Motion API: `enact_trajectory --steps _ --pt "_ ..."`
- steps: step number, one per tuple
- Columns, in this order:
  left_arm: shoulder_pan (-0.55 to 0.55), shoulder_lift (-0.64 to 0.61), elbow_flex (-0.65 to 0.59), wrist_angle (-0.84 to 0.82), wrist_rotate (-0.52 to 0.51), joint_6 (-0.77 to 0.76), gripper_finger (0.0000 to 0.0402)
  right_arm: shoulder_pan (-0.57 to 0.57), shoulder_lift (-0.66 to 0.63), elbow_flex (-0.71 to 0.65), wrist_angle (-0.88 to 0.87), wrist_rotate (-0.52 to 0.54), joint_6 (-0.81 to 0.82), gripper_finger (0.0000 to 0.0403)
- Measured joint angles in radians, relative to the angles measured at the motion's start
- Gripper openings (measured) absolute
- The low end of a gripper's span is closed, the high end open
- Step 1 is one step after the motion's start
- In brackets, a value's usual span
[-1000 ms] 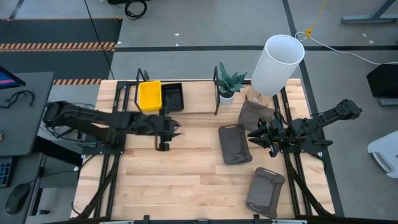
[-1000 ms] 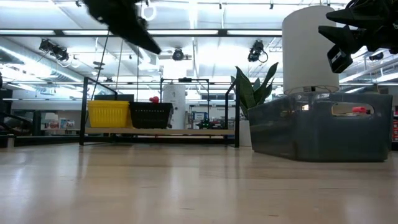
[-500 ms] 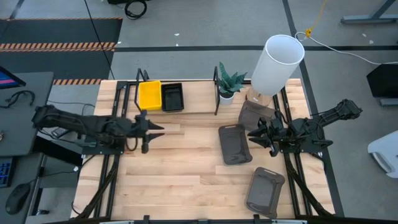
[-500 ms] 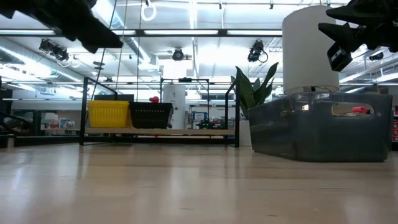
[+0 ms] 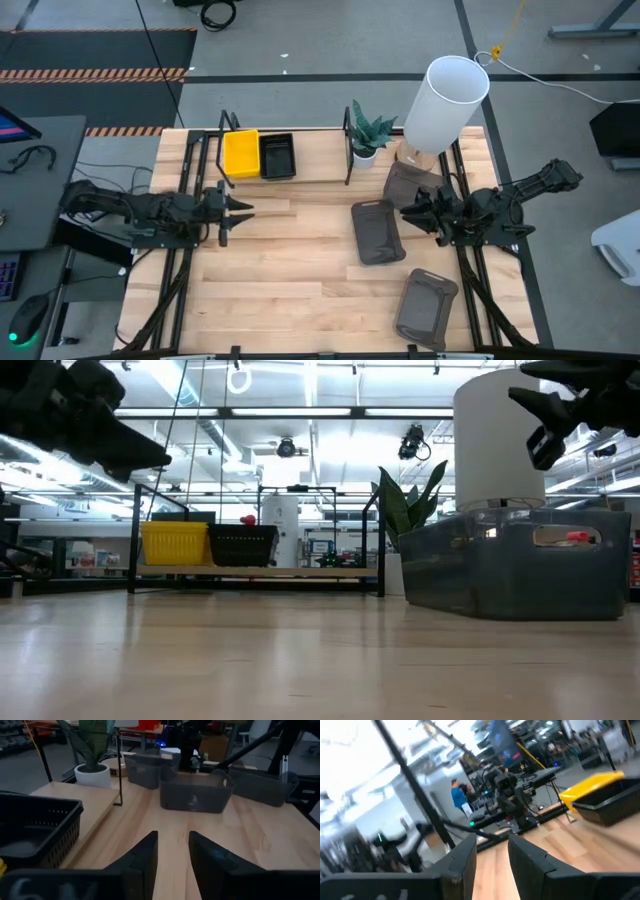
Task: Stack baskets on shelf by color
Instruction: Stack the top right black transparent bin on the middle black transparent bin
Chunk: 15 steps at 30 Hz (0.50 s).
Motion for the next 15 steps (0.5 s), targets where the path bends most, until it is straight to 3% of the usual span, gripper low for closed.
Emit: enact_trajectory --steps 4,7,15 --pt "0.000 -0.076 -0.010 -0.047 0.000 0.016 0.0116 -0.002 0.029 0.017 -0.034 0.028 0.118 0.0118" --pt "0.000 -0.140 -0.011 -0.088 -0.022 0.036 0.0116 0.000 0.076 0.077 -0.163 0.054 0.147 0.0114" --pt "0.000 -0.297 -0.012 -0.260 -0.053 0.005 0.0116 0.000 0.289 0.299 -0.548 0.249 0.203 0.0107"
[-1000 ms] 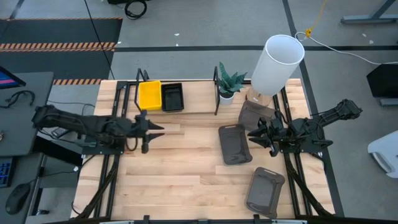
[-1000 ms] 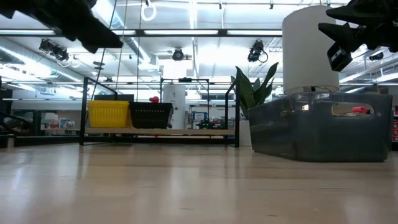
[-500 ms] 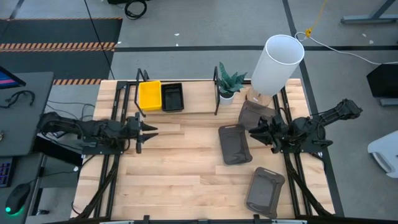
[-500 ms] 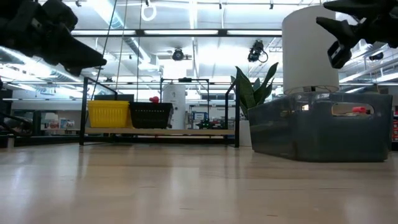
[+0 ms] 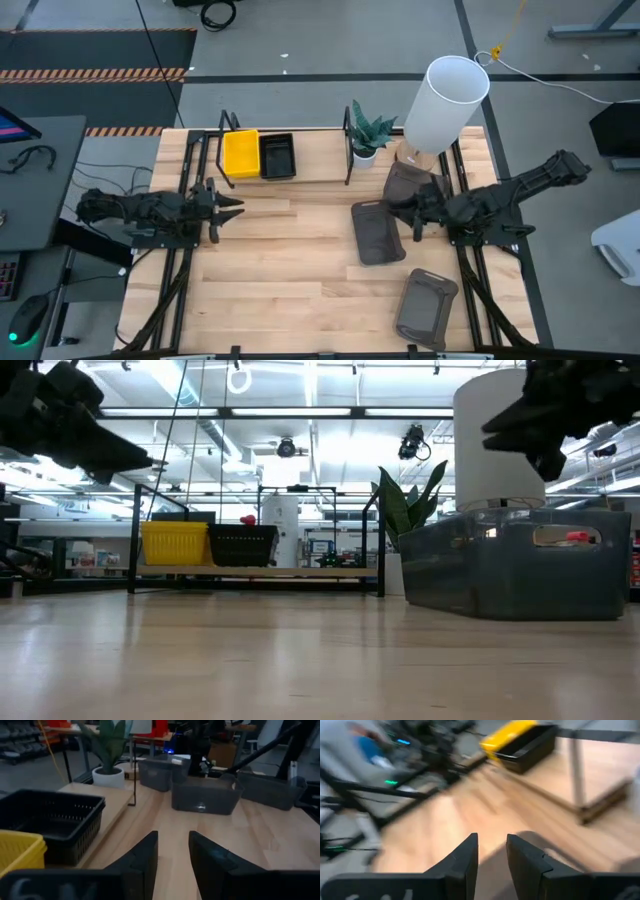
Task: Stack baskets on shelf by color
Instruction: Stack the top right black transparent bin on the middle black transparent bin
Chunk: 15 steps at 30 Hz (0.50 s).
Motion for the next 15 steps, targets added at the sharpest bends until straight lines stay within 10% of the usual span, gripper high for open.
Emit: enact_trajectory --steps 7,15 --pt "-0.002 0.004 -0.002 0.019 -0.025 -0.020 0.0116 -0.071 0.176 0.232 -0.377 0.162 0.196 0.0106" --pt "-0.037 0.005 -0.002 0.061 -0.018 0.019 0.0116 -0.283 0.394 0.422 -0.637 -0.005 0.365 0.0107"
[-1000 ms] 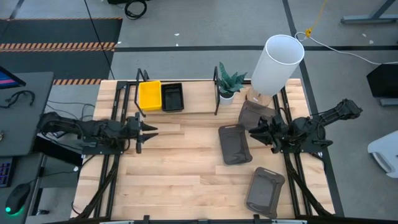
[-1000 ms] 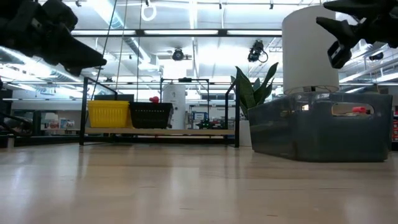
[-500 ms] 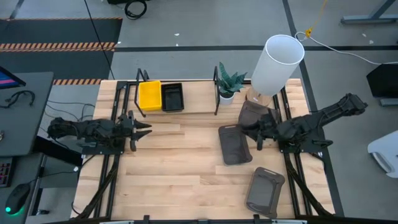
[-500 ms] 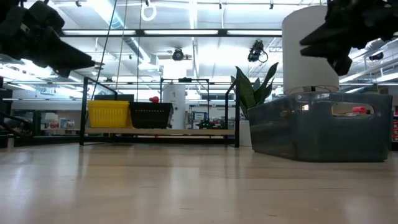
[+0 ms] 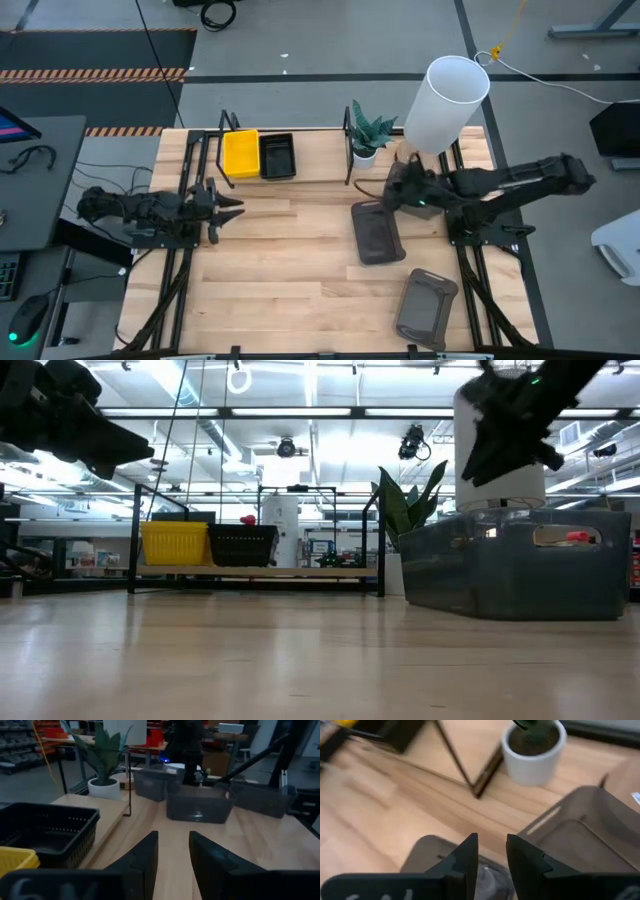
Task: Stack baskets on shelf by color
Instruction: Stack the top right black transparent bin on the middle black transparent bin
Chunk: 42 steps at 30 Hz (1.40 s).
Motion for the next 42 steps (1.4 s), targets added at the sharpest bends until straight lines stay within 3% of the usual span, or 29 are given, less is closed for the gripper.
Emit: enact_trajectory --steps 6,15,22,30,35,42 --pt "-0.013 0.000 0.000 -0.008 0.000 -0.063 0.0116 -0.193 0.144 0.060 -0.030 -0.146 -0.069 0.0128" --pt "-0.013 0.001 0.000 -0.007 0.000 -0.103 0.0117 -0.413 0.263 0.069 -0.015 -0.389 -0.100 0.0215" --pt "-0.013 0.001 0.000 -0.007 0.000 -0.102 0.0117 -0.486 0.330 0.069 -0.002 -0.383 -0.104 0.0235" --pt "-0.013 0.001 0.000 -0.006 0.000 -0.102 0.0117 -0.580 0.432 0.069 0.036 -0.377 -0.168 0.0194" --pt "-0.013 0.001 0.000 -0.006 0.000 -0.101 0.0117 -0.595 0.481 0.069 0.104 -0.431 -0.187 0.0143" --pt "-0.013 0.001 0.000 -0.006 0.000 -0.101 0.0117 -0.590 0.510 0.069 0.095 -0.415 -0.182 0.0072"
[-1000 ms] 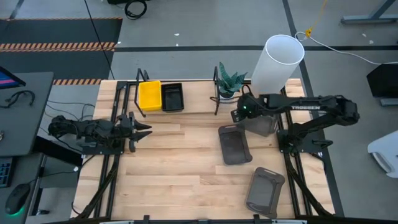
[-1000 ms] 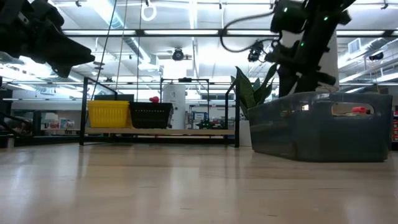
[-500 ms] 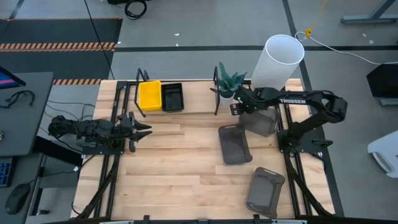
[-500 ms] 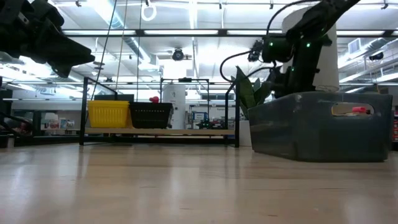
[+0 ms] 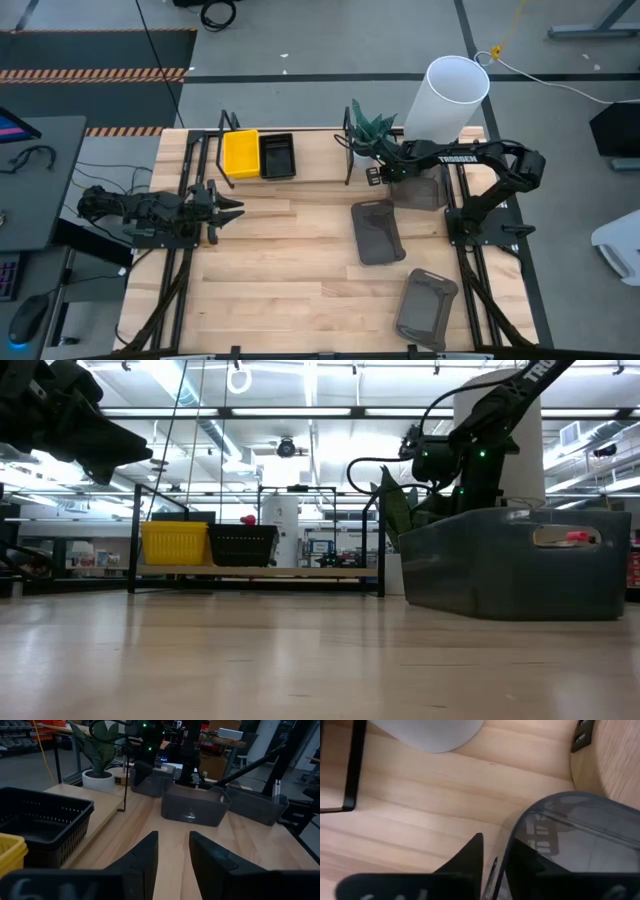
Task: Stack baskets on shelf by color
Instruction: Stack the top right black transparent bin on the middle black transparent bin
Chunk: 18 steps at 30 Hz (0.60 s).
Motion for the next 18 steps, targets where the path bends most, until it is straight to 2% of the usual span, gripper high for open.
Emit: enact_trajectory --steps 10,18 --pt "0.000 0.000 0.000 0.000 0.000 0.000 0.0117 0.004 -0.029 -0.002 -0.045 0.004 0.002 0.0011" --pt "0.000 0.000 0.000 0.000 0.000 0.000 0.0117 0.041 -0.097 -0.002 -0.082 0.009 0.064 0.0011"
